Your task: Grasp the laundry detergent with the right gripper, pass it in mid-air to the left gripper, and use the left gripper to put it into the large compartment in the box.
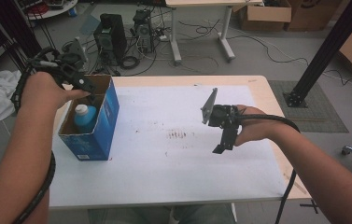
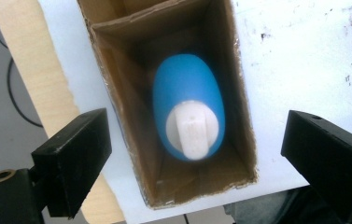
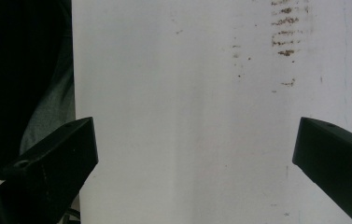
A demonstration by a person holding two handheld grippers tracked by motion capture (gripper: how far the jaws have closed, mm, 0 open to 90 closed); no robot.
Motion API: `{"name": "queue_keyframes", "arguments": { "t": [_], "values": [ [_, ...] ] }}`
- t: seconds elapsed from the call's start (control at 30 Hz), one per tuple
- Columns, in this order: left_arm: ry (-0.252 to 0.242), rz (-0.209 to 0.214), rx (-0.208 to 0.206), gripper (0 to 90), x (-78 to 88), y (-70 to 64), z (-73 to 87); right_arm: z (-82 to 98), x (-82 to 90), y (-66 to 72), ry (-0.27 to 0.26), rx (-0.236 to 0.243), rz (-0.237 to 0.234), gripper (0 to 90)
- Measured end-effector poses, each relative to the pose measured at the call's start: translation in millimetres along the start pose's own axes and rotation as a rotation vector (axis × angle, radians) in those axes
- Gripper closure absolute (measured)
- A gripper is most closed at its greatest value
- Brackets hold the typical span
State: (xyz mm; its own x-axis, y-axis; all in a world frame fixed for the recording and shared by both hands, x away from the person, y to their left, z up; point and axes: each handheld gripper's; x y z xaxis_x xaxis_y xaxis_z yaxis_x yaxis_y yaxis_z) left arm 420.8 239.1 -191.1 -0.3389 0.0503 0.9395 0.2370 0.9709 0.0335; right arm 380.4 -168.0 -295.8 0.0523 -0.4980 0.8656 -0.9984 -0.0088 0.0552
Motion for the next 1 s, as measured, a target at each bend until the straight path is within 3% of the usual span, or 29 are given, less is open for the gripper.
{"name": "queue_keyframes", "arguments": {
  "t": [0.57, 0.9, 1.0],
  "values": [
    [-0.026, 0.014, -0.115, 4.3, 19.7, -37.1, -18.1, -1.8, 3.2, 1.9, -0.002, 0.004, 0.005, 0.0],
    [-0.011, 0.1, -0.249, 0.1, 15.6, -59.4, -24.5, 0.8, 5.8, 1.1, 0.007, -0.007, 0.008, 0.0],
    [-0.023, 0.134, -0.327, 0.1, 12.9, -69.1, -26.0, 0.7, 6.3, 0.4, 0.008, -0.008, 0.008, 0.0]
  ]
}}
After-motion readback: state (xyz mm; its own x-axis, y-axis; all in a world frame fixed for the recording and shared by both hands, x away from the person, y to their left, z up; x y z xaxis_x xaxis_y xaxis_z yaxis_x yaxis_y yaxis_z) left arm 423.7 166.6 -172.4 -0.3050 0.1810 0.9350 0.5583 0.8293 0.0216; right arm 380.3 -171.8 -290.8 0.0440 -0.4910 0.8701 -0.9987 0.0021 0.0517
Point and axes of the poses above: each handheld gripper's, and its own axes: x roughly backward along the jaws, z roughly out of its underside, y roughly to its left, and after that the axes turned 14 degrees about -y, right-handed
